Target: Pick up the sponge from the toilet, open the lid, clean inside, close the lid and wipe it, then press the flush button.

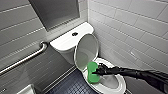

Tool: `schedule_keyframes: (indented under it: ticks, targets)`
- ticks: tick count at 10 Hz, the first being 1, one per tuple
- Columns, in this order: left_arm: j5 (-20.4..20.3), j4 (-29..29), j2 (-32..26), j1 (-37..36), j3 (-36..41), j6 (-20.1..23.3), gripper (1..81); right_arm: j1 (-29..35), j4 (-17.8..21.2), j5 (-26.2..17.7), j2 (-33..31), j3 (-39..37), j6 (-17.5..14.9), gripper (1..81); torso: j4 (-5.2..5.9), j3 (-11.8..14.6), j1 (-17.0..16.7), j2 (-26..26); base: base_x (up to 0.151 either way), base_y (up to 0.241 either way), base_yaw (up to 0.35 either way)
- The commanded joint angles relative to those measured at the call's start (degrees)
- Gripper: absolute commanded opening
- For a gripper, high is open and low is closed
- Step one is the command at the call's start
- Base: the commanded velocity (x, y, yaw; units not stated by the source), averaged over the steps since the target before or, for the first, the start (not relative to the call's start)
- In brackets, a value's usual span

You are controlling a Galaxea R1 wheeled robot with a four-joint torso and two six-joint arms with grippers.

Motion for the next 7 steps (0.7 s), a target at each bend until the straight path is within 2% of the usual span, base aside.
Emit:
schedule_keyframes:
  ticks: [1,4,7]
  targets:
    - [4.43,0.36,-0.4,1.83,1.19,0.04,81.1,4.8,1.3,-2.62,5.87,-5.29,1.1,1.0,0.0,0.0,0.0,0.0,0.0,0.0,0.0]
    - [4.43,0.45,-0.31,1.83,1.1,0.04,81.1,2.69,0.78,-2.7,10.0,-10.56,1.44,1.0,0.0,0.0,0.0,0.0,0.0,0.0,0.0]
    - [4.43,0.72,-0.22,1.75,1.01,0.04,81.1,-0.47,0.69,-2.71,7.98,-9.86,1.89,1.0,0.0,0.0,0.0,0.0,0.0,0.0,0.0]
